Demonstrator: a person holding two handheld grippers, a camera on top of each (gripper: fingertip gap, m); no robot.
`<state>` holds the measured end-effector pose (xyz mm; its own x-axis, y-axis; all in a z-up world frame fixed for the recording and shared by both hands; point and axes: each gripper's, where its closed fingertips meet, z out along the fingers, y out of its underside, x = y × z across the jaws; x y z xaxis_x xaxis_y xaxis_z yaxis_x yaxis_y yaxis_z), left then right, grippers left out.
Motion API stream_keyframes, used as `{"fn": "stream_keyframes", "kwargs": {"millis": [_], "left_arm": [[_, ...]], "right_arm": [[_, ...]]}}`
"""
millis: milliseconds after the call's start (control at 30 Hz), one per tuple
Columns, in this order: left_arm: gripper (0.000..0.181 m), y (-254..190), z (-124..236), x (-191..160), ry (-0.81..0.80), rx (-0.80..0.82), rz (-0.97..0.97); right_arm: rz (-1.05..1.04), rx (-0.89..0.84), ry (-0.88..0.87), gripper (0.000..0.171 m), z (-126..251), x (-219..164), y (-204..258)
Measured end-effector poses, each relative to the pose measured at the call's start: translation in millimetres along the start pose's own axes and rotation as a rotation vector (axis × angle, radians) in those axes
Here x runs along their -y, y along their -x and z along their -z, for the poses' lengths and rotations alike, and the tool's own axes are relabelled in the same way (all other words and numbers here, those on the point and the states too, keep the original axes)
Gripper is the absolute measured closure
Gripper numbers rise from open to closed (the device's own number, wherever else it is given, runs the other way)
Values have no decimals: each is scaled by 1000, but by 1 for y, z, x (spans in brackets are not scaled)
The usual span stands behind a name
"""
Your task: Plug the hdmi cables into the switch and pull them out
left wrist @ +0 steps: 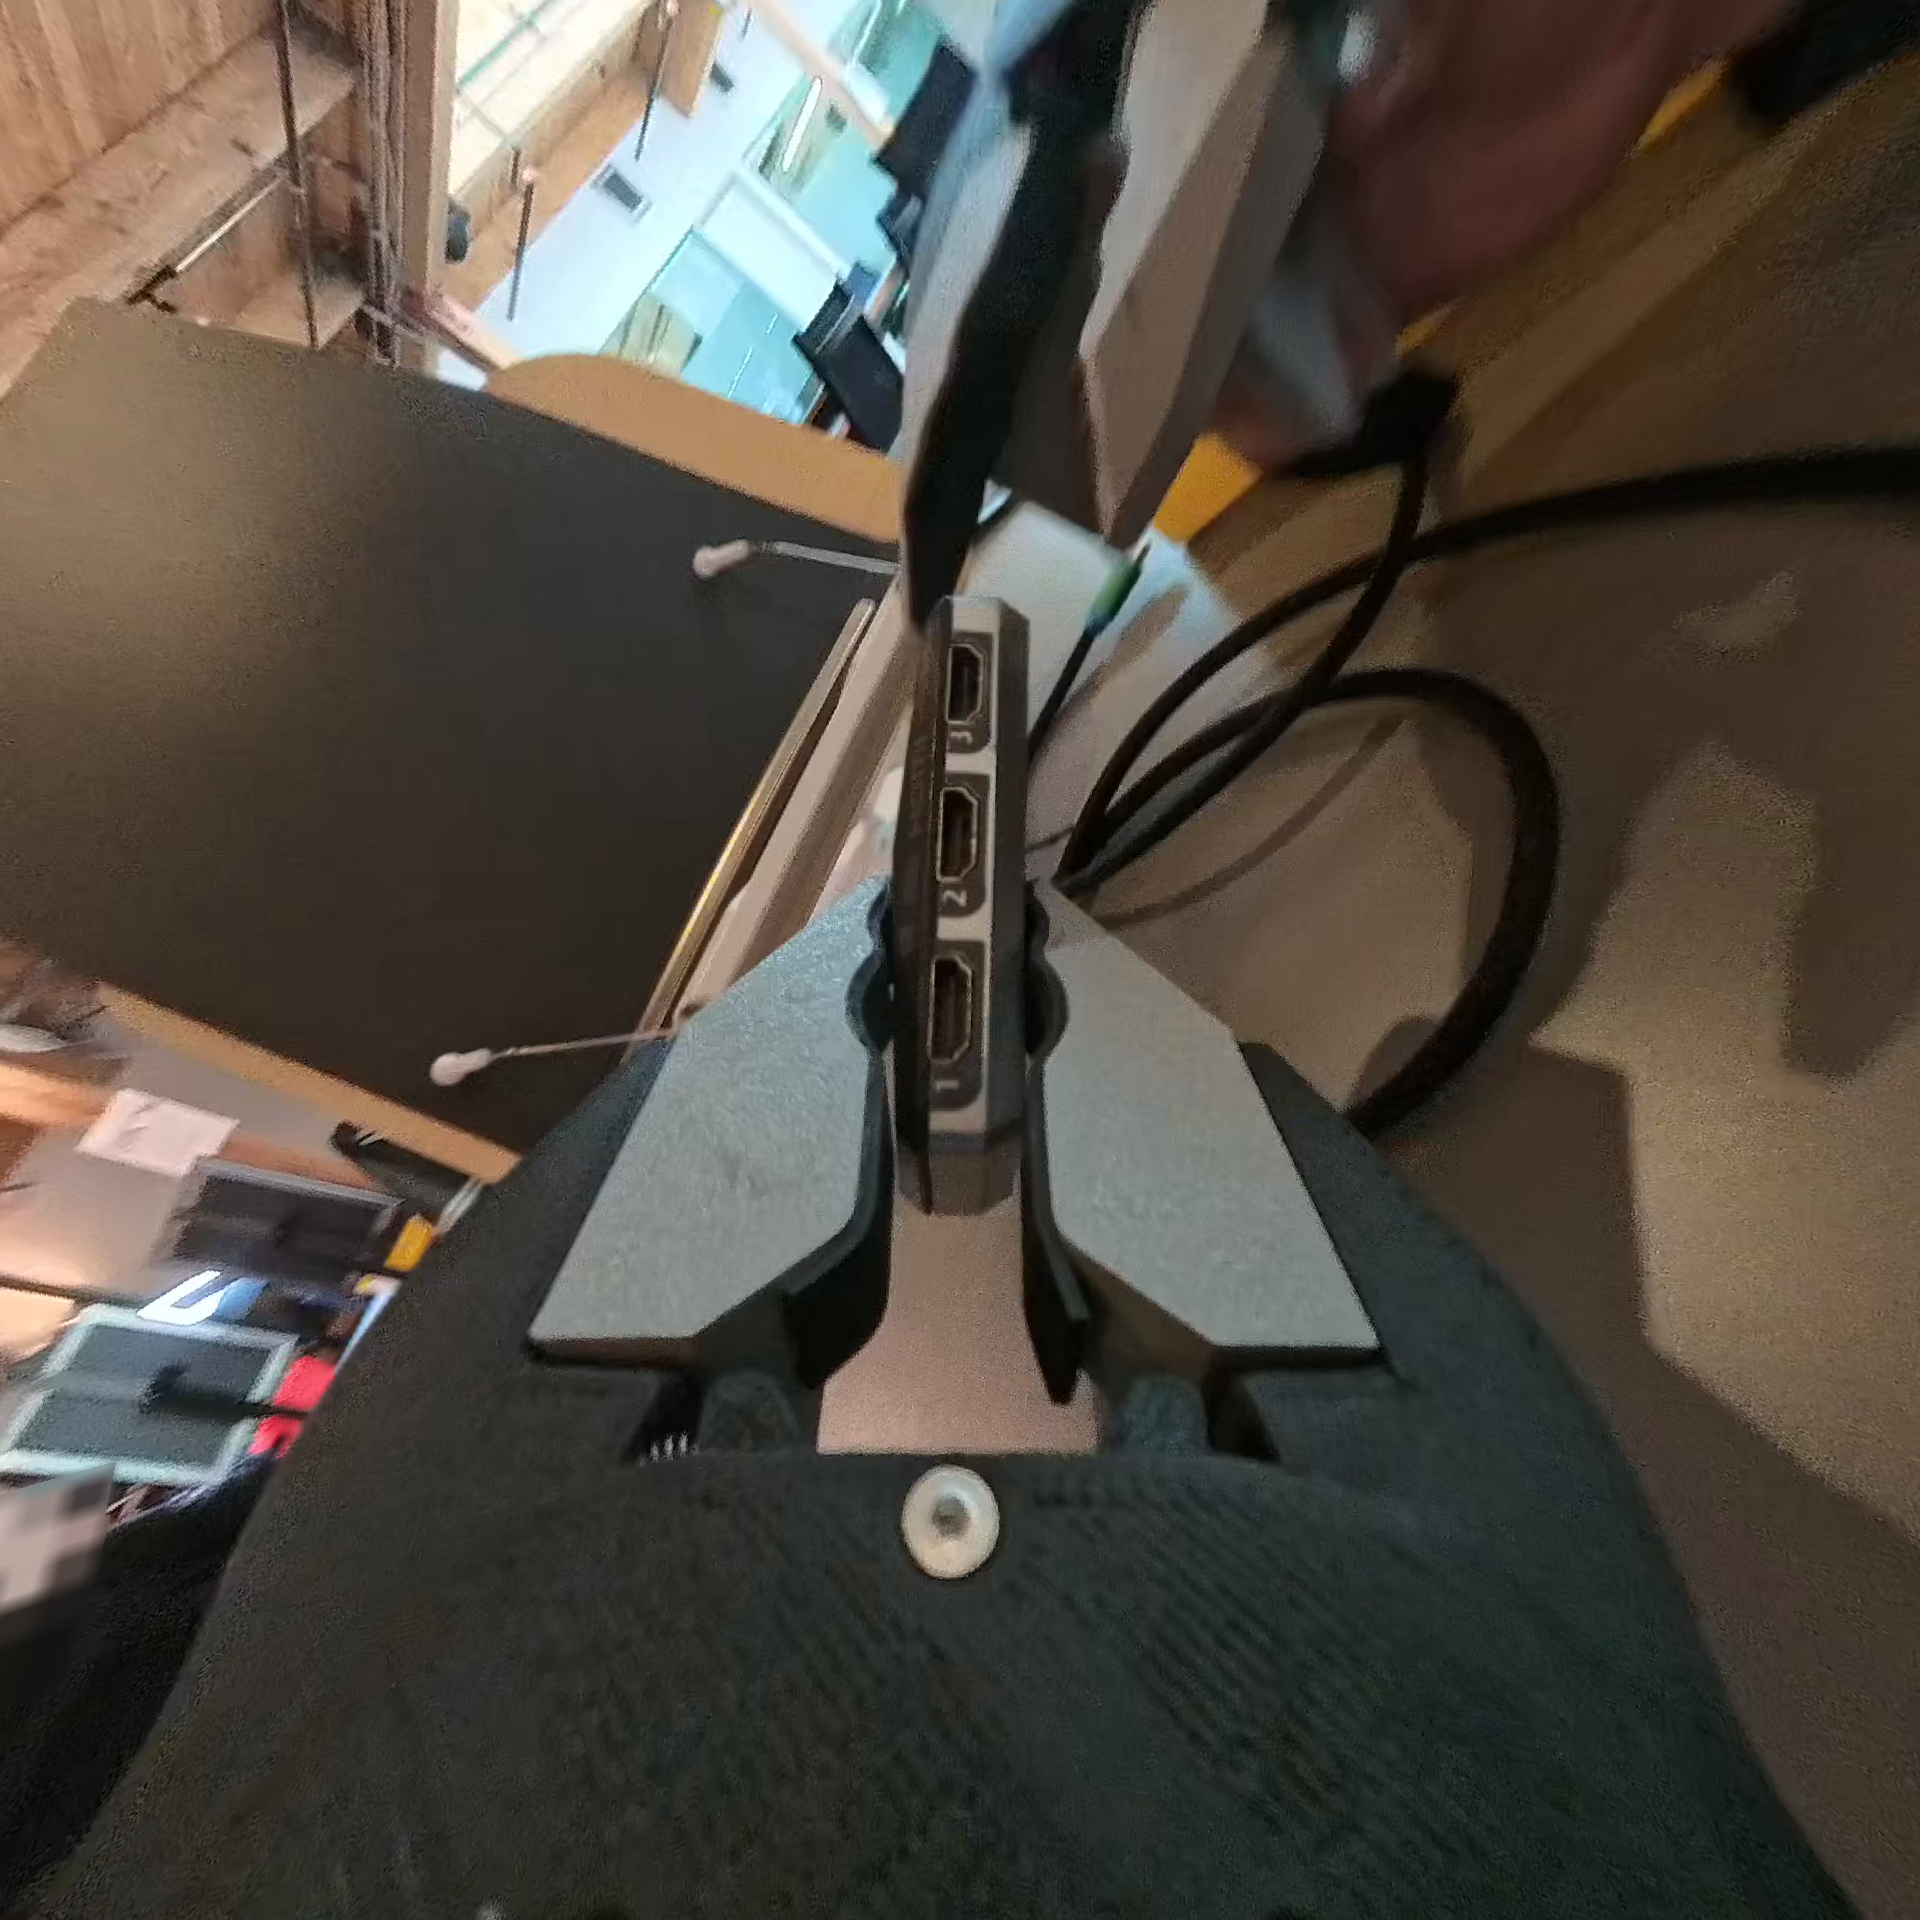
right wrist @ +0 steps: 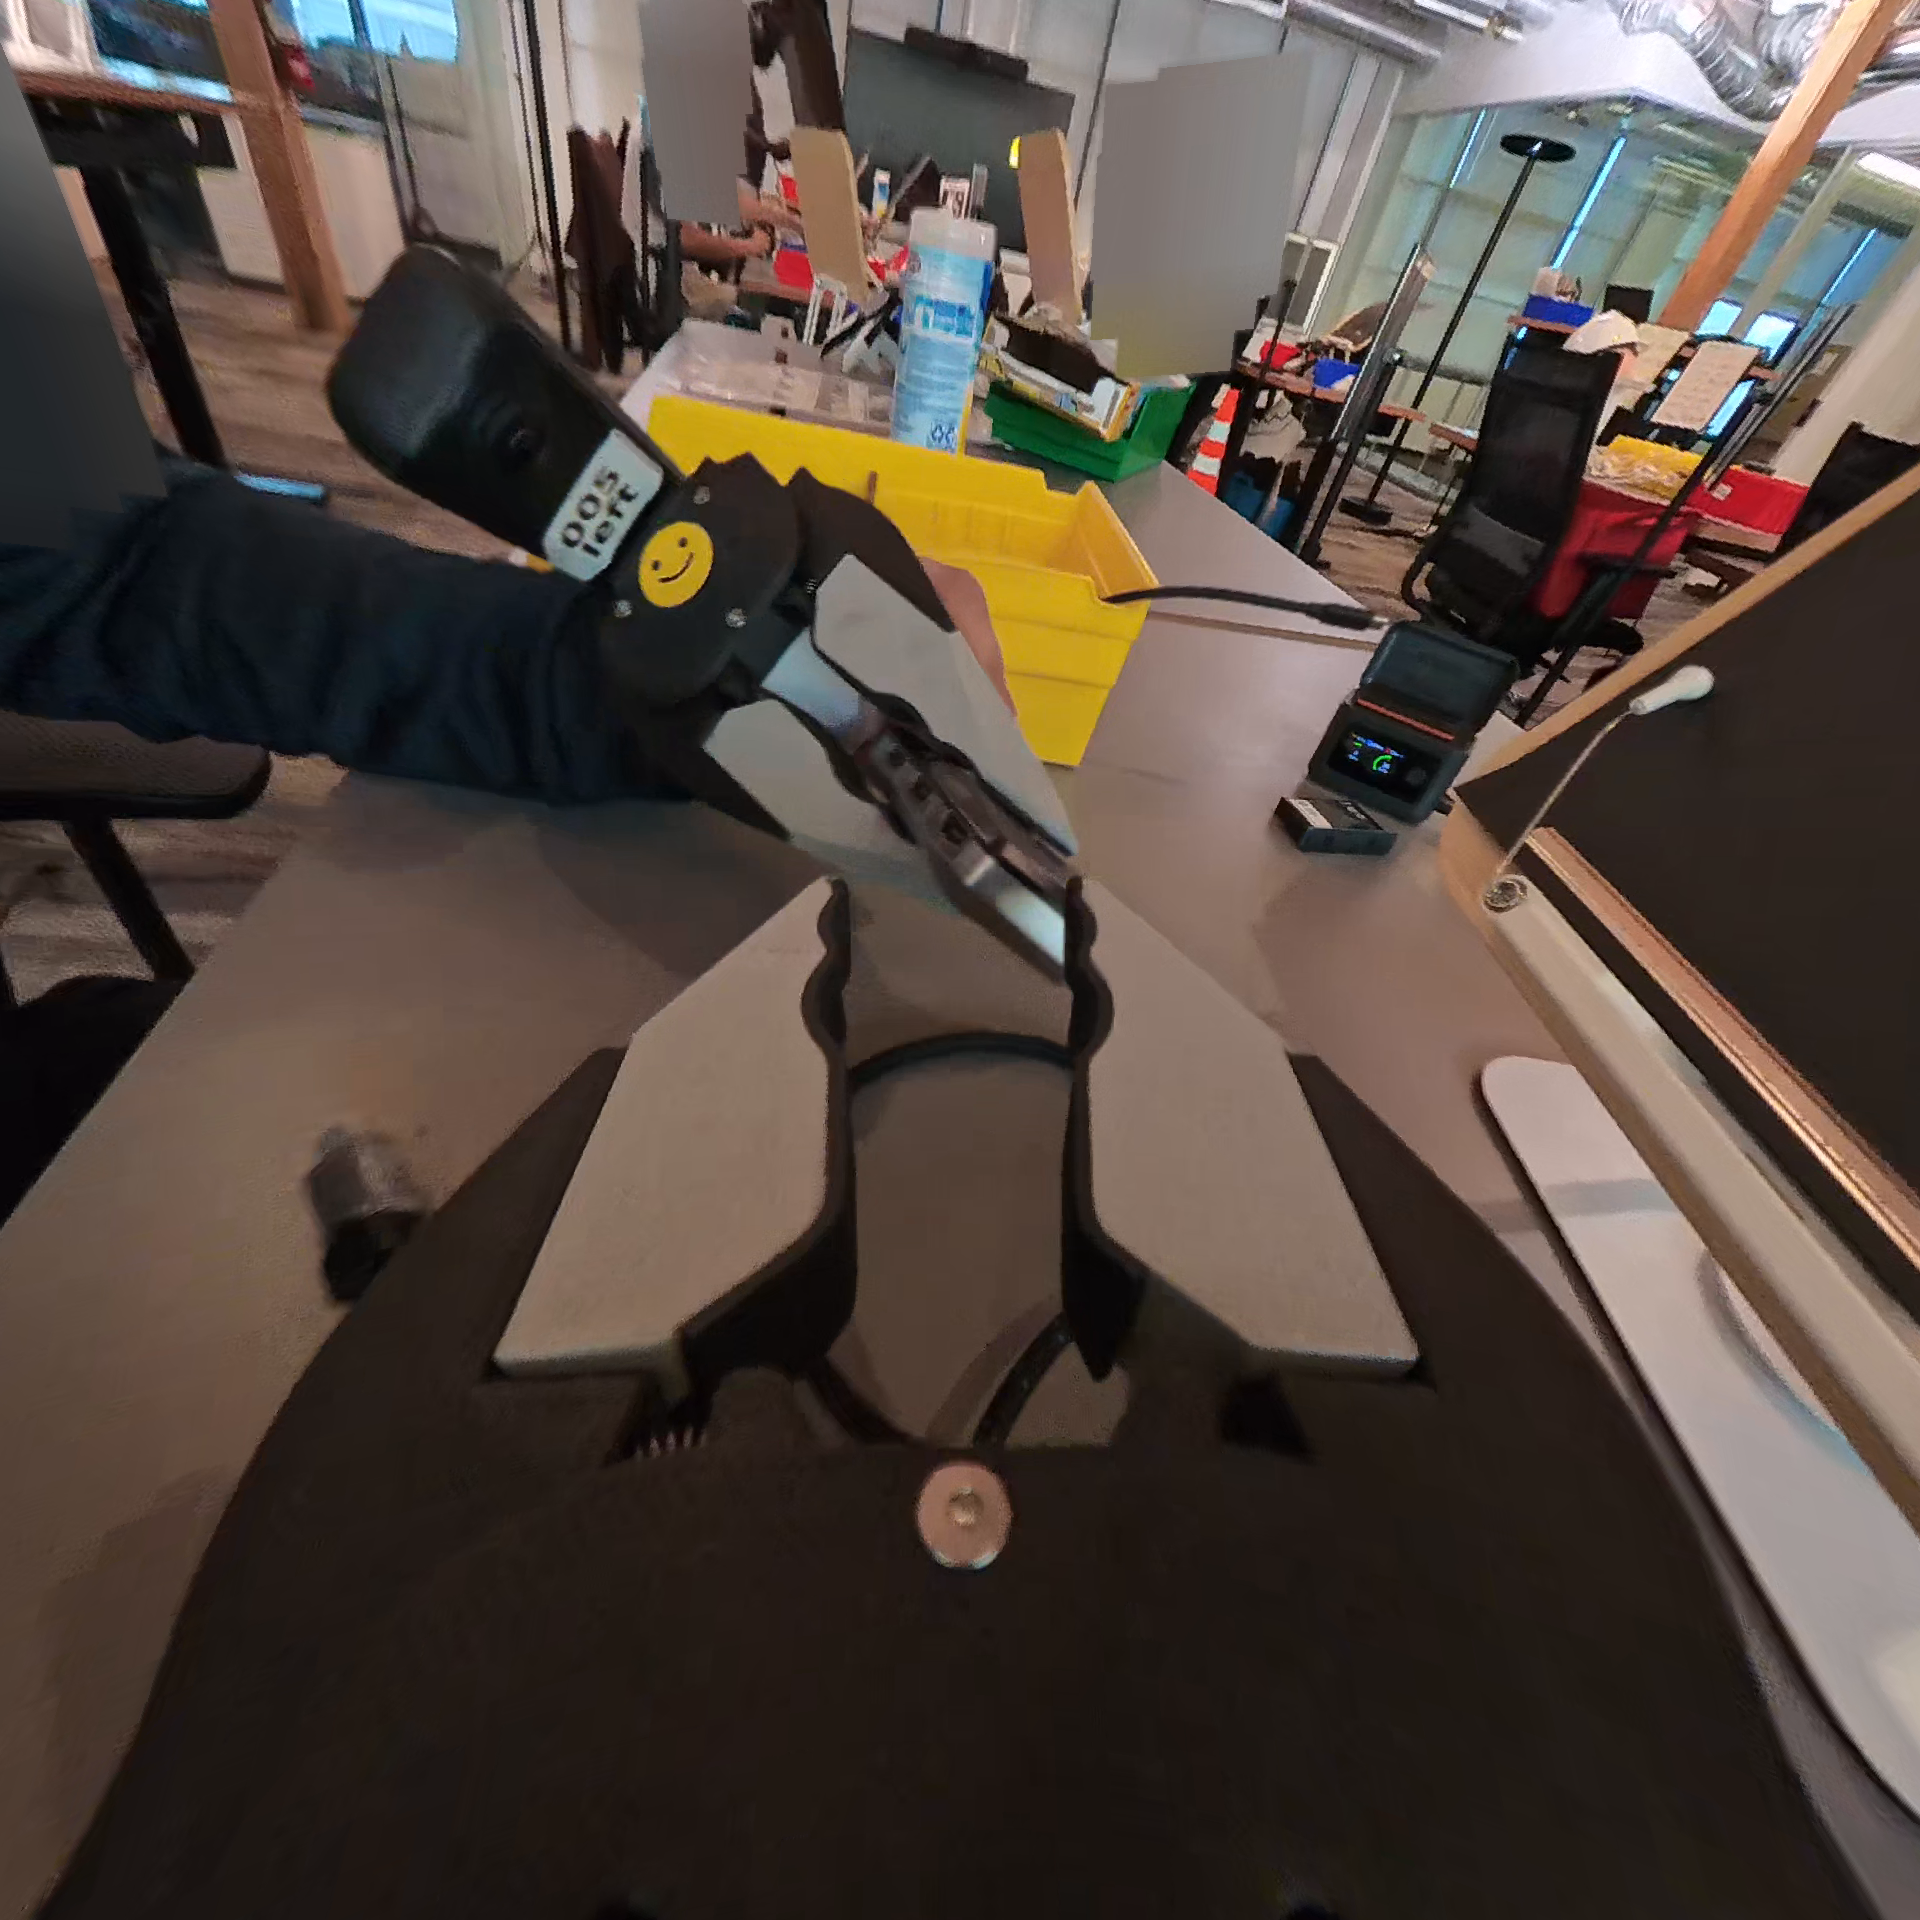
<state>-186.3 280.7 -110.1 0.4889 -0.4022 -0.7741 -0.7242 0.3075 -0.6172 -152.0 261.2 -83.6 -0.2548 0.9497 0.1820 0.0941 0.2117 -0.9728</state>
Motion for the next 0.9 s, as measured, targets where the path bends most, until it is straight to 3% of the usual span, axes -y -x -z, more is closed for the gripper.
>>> {"fn": "stream_keyframes", "kwargs": {"millis": [100, 167, 233, 533, 700, 767, 900], "left_arm": [[162, 2, -3, -16, 43, 26, -34], [162, 0, -5, -23, 71, 29, -83], [162, -2, -6, -23, 85, 36, -137], [162, -1, -7, -27, 105, 51, -162], [162, 0, -8, -33, 130, 55, -168], [162, 0, -9, -36, 144, 55, -170], [162, 6, -8, -39, 158, 86, -172]], "right_arm": [[34, 150, 61, 138, 6, -1, 31], [28, 346, 143, 130, 11, -11, 70], [72, 413, 256, 129, 12, -31, 88], [84, 468, 591, 134, 14, -95, 100], [115, 482, 591, 137, 7, -105, 105], [144, 485, 572, 150, 3, -103, 107], [151, 400, 559, 150, -8, -103, 91]]}}
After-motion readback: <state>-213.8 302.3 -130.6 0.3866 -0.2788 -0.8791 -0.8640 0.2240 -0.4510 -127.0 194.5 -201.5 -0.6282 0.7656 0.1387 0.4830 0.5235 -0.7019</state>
